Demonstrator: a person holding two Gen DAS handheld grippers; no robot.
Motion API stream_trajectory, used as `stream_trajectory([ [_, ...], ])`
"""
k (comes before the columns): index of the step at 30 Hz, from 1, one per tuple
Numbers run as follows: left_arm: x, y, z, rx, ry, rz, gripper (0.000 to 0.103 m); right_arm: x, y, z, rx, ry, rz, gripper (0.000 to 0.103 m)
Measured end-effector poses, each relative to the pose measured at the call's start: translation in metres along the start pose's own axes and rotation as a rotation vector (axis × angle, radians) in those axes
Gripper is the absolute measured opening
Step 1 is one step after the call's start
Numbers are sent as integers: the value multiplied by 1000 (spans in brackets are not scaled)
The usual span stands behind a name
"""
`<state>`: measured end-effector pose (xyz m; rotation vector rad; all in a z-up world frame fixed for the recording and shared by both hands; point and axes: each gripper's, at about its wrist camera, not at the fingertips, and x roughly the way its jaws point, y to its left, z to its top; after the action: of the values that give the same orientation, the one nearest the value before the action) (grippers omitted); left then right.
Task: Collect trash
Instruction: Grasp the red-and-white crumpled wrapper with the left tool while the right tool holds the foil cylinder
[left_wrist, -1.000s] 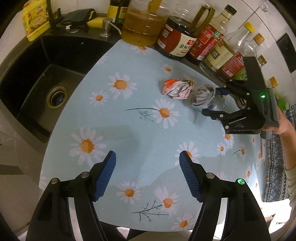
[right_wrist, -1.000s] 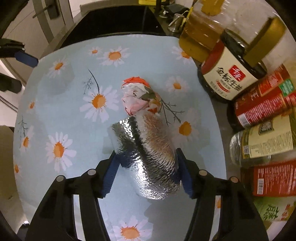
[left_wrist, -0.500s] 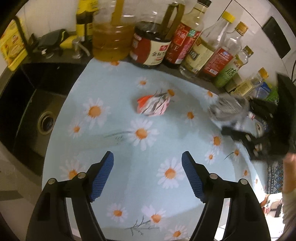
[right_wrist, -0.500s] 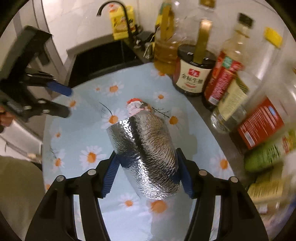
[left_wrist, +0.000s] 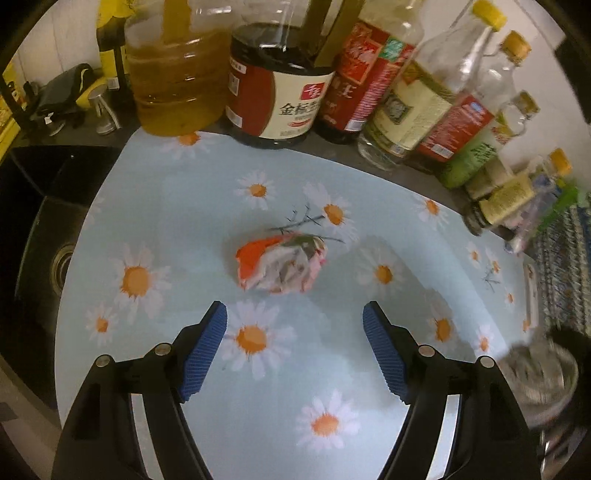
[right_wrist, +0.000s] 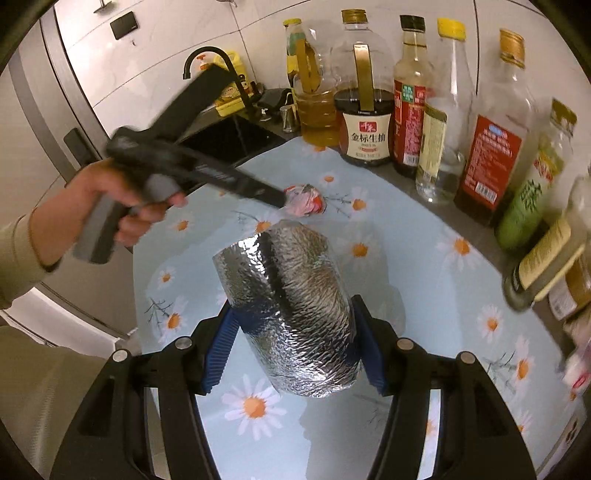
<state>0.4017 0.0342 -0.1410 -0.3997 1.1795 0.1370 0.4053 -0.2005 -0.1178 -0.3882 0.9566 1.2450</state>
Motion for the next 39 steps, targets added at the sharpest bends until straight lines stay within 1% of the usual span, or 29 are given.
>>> stream_trajectory([
  [2,6,-1,7,-8,-6,-1,74,-1,2,-6,6,-5,10,60],
  [5,20,0,16,-14,8,15,74,1,0,-13,29,-17,30,60],
  [11,43,1,28,-12,31,68,74,9,-10,-24,86,-29,54,60],
  [14,52,3,32,-12,49,65,71,11,-15,-29,113,-36,58,60],
  [15,55,4,33,-16,48,67,65,11,-17,-30,124,-43,62,60],
  [16,57,4,34,-18,51,67,63,10,-18,-33,129,-45,60,60],
  [21,60,2,33,12,44,72,58,9,-23,-39,163,-51,58,60],
  [28,49,-3,24,47,36,61,57,13,-21,-40,190,-51,60,60],
  [32,36,-6,9,74,31,45,57,14,-18,-39,212,-53,56,60],
  [39,7,-6,-22,134,12,7,57,17,2,-41,244,-34,25,60],
])
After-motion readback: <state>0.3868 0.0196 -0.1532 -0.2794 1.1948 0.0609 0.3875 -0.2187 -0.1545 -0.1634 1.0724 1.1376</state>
